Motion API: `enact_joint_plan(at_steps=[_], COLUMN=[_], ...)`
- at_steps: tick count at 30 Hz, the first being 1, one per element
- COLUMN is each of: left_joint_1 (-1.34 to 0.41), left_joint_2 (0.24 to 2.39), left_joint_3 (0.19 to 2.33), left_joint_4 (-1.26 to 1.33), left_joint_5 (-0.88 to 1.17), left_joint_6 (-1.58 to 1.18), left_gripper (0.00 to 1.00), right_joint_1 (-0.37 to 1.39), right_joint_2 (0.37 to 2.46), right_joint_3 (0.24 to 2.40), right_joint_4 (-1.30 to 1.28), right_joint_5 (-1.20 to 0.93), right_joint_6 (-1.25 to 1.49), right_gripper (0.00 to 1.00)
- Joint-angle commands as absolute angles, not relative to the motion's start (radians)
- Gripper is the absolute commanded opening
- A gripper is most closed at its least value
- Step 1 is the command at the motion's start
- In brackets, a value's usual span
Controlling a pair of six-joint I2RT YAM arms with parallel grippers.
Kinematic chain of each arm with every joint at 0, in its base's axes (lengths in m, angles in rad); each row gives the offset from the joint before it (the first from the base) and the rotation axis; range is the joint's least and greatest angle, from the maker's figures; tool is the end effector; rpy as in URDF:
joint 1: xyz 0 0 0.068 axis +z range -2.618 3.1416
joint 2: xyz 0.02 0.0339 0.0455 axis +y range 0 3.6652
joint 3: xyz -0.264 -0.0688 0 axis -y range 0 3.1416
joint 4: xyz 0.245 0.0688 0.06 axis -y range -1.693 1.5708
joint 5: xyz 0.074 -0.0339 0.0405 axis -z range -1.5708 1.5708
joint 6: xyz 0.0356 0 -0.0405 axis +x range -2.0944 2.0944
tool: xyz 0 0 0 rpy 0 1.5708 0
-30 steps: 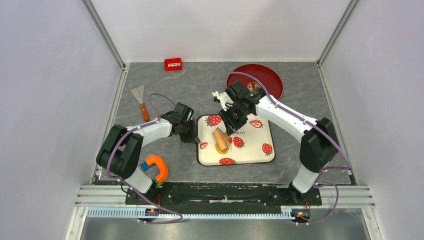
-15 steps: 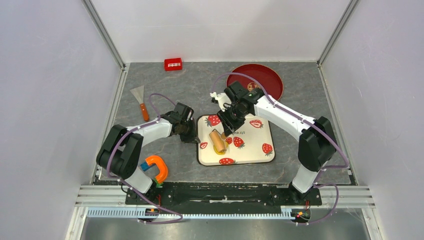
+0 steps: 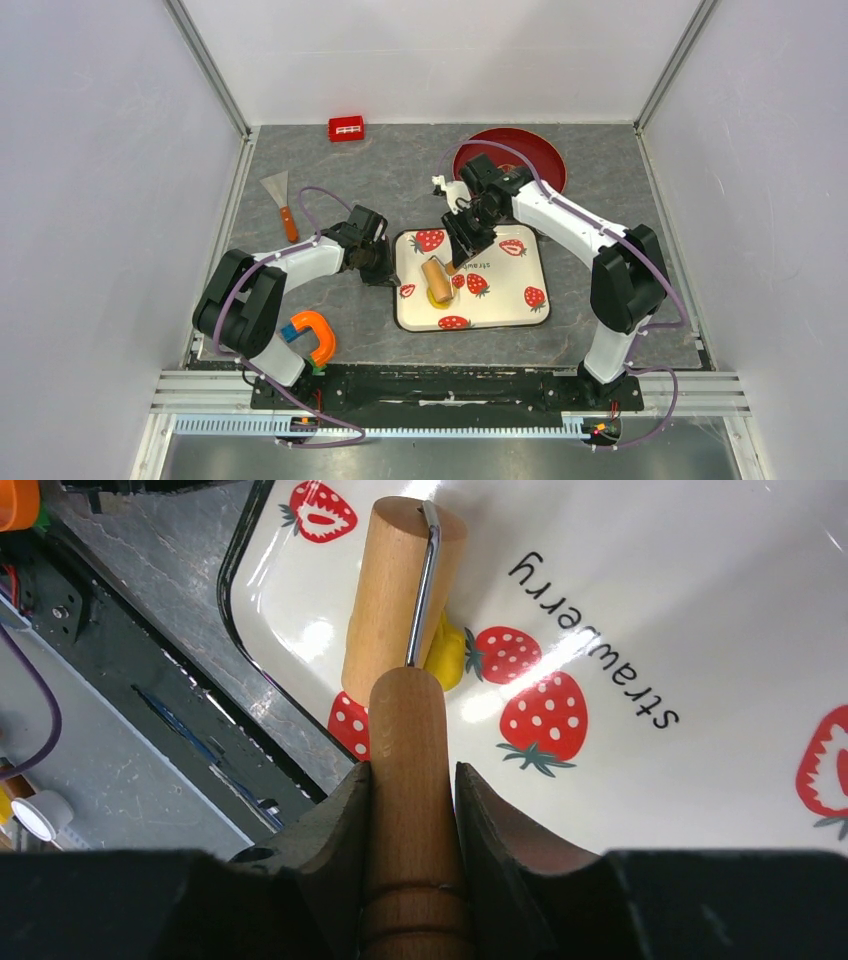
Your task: Roll out the dumpling wrappers from the dough
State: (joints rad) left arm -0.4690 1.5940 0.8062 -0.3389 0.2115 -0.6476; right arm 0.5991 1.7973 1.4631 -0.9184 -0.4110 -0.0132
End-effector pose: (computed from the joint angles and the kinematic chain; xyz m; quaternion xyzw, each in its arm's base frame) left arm 0.2537 -0.1369 0.1478 -0.0634 0.9682 -0.2033 0.1312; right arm 0.2924 0.2169 0.2458 -0.3221 0.9119 0.2377 0.0903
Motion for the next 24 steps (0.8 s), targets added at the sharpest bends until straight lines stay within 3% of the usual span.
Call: enact_joint_plan(at_steps=[1, 17, 24], left_joint_1=[-0.494, -0.499, -0.5], left_joint_2=[1.658, 1.668, 1.672], left_joint_3=[0.76, 0.764, 0.765], left_joint_4=[-0.42, -0.419, -0.419], left_joint_5=[0.105, 0.106, 0.107], left_joint_6=[-0.629, -0.63, -0.627], left_gripper=[0.02, 0.02, 0.02], right_joint_1=[0.565, 0.543, 0.544], right_joint_2=[1.819, 1.751, 1.731], right_joint_3=[1.488, 1.612, 1.62], right_joint_4=[-1.008, -1.061, -1.073], right_joint_5=[-0.165, -0.156, -0.008], right_joint_6=[-0.045, -0.041, -0.041], right_gripper=[0.0, 0.0, 0.0])
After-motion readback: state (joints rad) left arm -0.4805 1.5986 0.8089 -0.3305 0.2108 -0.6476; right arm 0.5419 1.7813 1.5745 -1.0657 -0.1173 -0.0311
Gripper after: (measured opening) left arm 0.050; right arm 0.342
